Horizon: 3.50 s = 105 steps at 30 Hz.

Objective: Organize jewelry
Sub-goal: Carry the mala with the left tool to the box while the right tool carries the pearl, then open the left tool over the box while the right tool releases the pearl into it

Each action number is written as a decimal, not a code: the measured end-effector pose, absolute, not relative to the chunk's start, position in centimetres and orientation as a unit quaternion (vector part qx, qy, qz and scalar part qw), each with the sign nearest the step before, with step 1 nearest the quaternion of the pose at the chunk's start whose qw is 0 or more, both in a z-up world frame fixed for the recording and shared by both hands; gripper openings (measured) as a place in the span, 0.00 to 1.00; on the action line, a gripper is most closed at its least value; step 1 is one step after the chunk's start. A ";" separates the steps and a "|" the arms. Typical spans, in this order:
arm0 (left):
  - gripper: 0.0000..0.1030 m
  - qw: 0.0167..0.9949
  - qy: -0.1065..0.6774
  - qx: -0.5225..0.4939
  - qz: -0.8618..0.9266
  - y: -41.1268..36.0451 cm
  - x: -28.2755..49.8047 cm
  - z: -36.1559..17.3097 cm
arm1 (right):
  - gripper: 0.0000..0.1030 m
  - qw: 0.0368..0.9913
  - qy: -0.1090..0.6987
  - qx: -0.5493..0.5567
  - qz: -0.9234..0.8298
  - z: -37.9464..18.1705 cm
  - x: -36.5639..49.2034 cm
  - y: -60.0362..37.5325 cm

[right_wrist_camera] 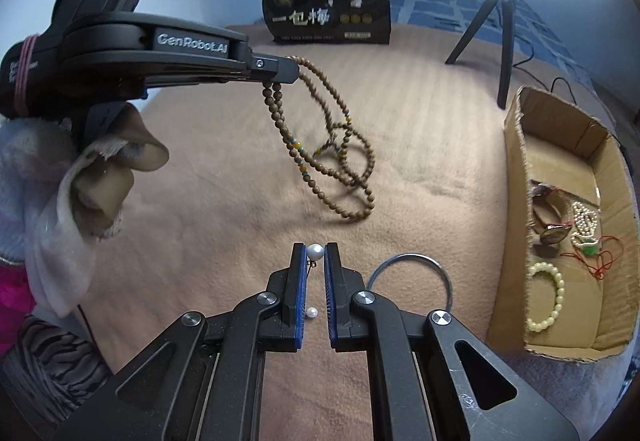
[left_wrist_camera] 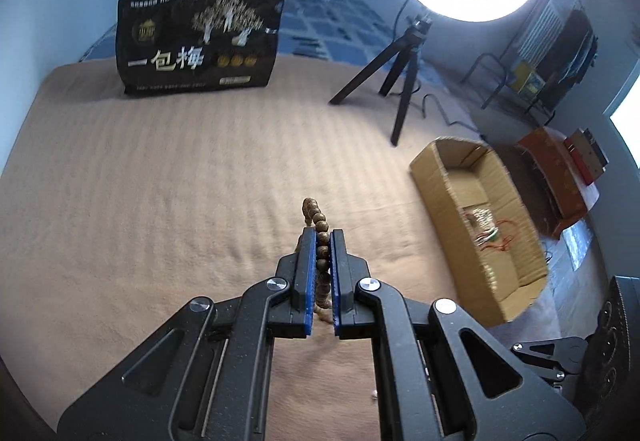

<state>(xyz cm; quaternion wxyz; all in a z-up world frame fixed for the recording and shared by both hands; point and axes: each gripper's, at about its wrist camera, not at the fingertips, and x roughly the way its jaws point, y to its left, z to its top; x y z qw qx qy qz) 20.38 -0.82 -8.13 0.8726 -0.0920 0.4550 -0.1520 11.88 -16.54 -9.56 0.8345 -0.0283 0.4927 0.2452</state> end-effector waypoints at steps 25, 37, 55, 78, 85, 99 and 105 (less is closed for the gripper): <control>0.04 0.894 0.371 -0.089 -0.236 -8.5 18.1 1.9 | 0.07 0.882 0.444 0.016 0.156 -4.5 12.0 -28.0; 0.04 0.884 0.370 -0.088 -0.270 -14.5 20.1 2.5 | 0.07 0.885 0.449 0.025 0.119 -5.0 12.0 -32.6; 0.04 0.888 0.374 -0.040 -0.266 -21.4 24.6 -0.6 | 0.07 0.873 0.475 0.041 0.101 -6.9 13.9 -35.0; 0.04 0.866 0.420 -0.010 -0.271 -22.8 26.1 -5.5 | 0.07 0.857 0.506 0.050 0.084 -9.3 15.0 -36.0; 0.41 0.864 0.432 -0.012 -0.257 -22.7 26.1 -5.6 | 0.13 0.858 0.503 0.056 0.085 -9.1 14.9 -36.0; 0.49 0.870 0.427 -0.018 -0.244 -19.7 24.0 -5.1 | 0.62 0.872 0.478 0.089 0.054 -7.9 14.2 -36.7; 0.49 0.875 0.417 -0.015 -0.245 -17.5 22.2 -4.1 | 0.62 0.876 0.470 0.087 0.070 -7.0 13.2 -35.4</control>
